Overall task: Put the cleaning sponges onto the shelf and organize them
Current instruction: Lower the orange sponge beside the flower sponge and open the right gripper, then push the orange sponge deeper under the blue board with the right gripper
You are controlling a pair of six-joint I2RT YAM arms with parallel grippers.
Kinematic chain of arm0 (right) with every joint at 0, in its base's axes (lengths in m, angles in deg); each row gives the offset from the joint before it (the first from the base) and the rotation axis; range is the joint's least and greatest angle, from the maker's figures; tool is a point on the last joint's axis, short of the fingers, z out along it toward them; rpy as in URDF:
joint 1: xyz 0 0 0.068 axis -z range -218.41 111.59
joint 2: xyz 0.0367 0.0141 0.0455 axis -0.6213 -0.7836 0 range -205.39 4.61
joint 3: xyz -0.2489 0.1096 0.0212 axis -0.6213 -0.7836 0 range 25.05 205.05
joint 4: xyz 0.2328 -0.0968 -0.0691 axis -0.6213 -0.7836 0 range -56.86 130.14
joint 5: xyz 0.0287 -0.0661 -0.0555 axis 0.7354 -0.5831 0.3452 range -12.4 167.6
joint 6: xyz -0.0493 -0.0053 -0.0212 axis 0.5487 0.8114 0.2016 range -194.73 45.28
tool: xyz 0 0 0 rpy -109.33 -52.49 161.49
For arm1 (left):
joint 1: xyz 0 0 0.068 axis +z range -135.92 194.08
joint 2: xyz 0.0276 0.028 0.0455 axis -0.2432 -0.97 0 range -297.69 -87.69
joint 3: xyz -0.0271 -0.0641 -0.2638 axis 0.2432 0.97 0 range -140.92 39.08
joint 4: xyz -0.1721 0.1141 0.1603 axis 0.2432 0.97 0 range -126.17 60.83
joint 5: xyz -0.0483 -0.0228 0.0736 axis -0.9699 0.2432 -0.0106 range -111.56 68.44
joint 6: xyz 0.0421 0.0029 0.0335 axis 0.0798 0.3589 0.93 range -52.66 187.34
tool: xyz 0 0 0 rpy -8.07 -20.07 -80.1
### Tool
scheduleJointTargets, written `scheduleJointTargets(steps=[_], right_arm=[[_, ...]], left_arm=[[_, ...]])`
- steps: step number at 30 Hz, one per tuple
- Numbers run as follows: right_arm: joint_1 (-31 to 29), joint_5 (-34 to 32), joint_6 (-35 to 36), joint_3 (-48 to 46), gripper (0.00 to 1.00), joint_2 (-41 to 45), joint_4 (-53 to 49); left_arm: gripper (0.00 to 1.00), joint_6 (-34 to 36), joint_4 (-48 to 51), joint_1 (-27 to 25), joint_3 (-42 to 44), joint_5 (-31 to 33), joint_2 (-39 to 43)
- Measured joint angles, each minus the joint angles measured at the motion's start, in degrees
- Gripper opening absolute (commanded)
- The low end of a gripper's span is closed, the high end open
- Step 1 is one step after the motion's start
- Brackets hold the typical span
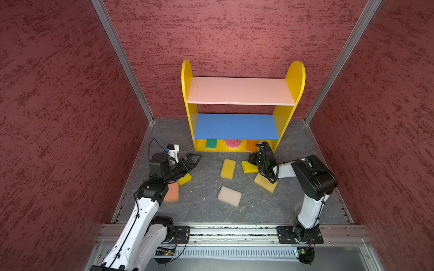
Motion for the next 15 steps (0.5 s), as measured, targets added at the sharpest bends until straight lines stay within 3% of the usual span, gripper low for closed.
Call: scheduleJointTargets(steps=[15], right_arm=[[1.5,0.6,-4.4,-3.7,0.00,-1.3,8.2]], left_arm=[[0.97,0.2,0.0,1.0,0.0,-0.1,-0.2]])
